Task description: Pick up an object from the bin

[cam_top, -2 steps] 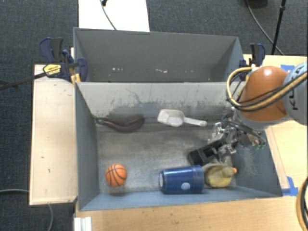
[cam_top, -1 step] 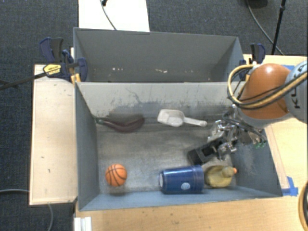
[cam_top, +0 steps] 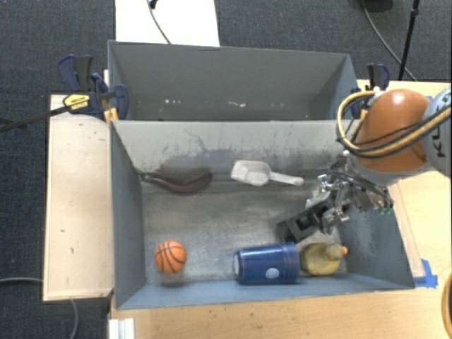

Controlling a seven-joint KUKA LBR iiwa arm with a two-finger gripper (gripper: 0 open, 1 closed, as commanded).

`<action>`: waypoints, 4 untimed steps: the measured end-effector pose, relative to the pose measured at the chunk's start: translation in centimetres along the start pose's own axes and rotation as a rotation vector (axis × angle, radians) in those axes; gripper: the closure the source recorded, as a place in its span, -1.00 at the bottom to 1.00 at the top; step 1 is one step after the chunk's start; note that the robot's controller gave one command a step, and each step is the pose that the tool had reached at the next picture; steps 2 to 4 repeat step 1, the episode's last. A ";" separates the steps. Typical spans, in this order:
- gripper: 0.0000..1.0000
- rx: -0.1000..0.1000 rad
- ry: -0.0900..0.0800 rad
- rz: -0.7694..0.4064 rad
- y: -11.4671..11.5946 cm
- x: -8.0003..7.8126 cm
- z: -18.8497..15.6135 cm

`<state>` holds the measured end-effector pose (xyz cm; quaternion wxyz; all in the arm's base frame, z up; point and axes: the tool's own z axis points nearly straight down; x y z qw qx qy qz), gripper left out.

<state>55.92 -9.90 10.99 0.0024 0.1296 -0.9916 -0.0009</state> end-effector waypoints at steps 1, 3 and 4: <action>1.00 -0.002 0.004 0.001 0.1 0.1 -2.2; 1.00 -0.002 0.004 0.001 0.1 0.1 -2.2; 1.00 -0.002 0.004 0.001 0.1 0.1 -2.2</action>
Offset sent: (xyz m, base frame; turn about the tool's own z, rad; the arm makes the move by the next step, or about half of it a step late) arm -0.0001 0.0000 0.0115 0.0000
